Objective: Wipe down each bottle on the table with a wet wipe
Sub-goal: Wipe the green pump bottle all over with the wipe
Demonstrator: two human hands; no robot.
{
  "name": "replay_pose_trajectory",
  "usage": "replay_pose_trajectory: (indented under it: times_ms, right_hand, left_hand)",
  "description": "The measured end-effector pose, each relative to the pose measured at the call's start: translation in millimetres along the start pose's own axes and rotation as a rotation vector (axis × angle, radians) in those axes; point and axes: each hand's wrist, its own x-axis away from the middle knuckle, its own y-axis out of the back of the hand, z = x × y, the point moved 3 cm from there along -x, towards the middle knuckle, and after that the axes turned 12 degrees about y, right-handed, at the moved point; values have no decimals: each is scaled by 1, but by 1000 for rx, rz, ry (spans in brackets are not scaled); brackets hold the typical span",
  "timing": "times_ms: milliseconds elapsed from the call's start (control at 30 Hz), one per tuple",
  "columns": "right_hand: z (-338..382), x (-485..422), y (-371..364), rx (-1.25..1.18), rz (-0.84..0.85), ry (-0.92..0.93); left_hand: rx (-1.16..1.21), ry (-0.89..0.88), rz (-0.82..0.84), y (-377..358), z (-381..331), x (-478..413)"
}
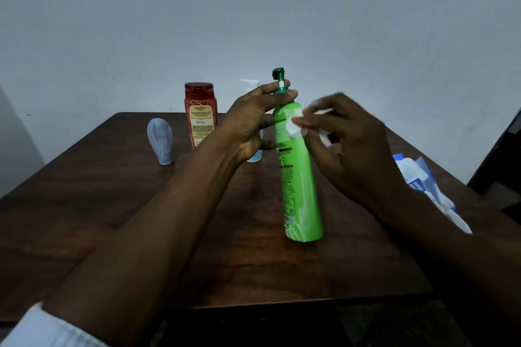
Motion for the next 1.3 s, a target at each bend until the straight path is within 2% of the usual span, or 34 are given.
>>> replay_pose_trajectory:
  times_ms: [133, 233, 367, 633, 933, 1133, 1300]
  right_hand:
    - [9, 40, 3, 9, 78, -12]
    - [9, 53, 8, 25, 67, -39]
    - [-5, 33, 13, 46, 25, -99]
    - [-26, -28, 8, 73, -45, -105]
    - [-10, 29, 5, 64, -8, -117]
    - [-31, -14, 4, -10, -137, -248]
    - [-11, 4, -14, 86, -91, -163]
  left_hand:
    - [-27, -26, -83, 4, -1, 0]
    - [-31, -58, -97, 5, 1, -3]
    - [-70, -65, -85, 1, -1, -1]
    - [-107, -131, -82, -6, -8, 4]
    - [-75, -142, -145, 4, -7, -1]
    - [-42, -129, -151, -7, -5, 1]
    - [15, -80, -216, -3, 7, -2]
